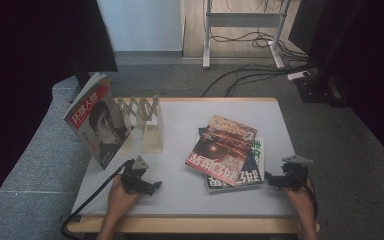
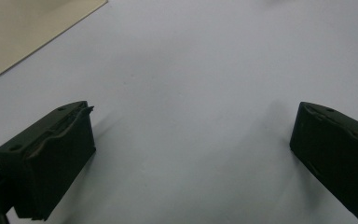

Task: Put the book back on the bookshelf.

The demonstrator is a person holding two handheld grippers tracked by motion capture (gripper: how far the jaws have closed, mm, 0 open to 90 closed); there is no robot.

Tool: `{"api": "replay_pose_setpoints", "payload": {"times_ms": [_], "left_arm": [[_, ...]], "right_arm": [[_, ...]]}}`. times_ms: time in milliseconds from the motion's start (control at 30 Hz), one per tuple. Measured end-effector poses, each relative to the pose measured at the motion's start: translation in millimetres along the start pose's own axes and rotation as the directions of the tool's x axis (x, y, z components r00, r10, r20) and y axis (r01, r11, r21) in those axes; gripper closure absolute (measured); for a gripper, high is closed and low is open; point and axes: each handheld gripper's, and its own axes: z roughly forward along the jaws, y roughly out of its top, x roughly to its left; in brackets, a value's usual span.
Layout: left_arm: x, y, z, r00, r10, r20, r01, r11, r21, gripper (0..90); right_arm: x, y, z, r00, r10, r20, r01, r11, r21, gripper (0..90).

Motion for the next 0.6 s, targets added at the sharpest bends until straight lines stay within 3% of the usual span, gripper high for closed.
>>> {"api": "replay_pose_setpoints", "payload": {"times_ms": [200,600], "left_arm": [[0.0,-0.1,0.0,1.0000,0.000,0.000,0.000,1.0000,0.000,0.0],[-0.1,-0.1,0.0,1.0000,-0.001,-0.001,0.001,1.0000,-0.001,0.0]], "right_arm": [[0.5,4.9,-0.9,0.9997,-0.023,-0.006,0.022,1.000,-0.004,0.0],[9.5,35.0,-9.7,0.9950,-0.088,-0.047,0.086,0.995,-0.049,0.0]]}}
